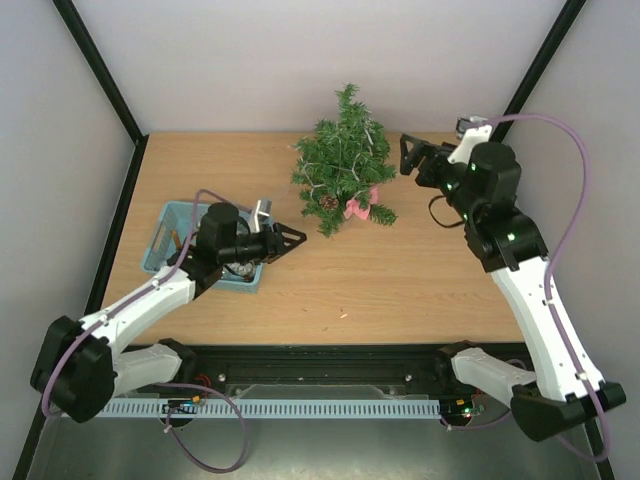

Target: Decorate the small christmas tree

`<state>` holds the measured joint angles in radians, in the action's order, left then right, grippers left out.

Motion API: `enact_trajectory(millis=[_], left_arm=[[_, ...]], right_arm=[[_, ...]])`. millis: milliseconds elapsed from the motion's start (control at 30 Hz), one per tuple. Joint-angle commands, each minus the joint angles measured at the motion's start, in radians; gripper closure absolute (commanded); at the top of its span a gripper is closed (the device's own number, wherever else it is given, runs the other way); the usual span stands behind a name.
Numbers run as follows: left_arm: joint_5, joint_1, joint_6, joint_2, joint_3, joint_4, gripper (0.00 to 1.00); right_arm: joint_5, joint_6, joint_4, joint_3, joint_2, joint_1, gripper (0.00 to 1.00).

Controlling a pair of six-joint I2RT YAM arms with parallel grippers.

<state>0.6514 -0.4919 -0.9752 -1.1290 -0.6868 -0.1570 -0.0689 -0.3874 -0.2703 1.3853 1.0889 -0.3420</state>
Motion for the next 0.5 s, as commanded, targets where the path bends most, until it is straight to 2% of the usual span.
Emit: enact_trajectory(millis=[0,200,467], left_arm=[[-0.094,-0.055,-0.095,-0.071,0.036,-0.105,0.60],[-0.144,-0.087,-0.211,-0.209,0.040,-0.296,0.79],[-0.225,-0.129,-0.338,-0.341,-0.006,-0.463,0.82]], right_arm=[[-0.105,-0.130,-0.002,-0.120,-0.101,-0.003,0.01],[-0.069,-0.180,-0.011,-0.255,-0.153,-0.003,0.01],[-0.078,-0.225,-0.017,-0.402,-0.207,0.000,0.01]])
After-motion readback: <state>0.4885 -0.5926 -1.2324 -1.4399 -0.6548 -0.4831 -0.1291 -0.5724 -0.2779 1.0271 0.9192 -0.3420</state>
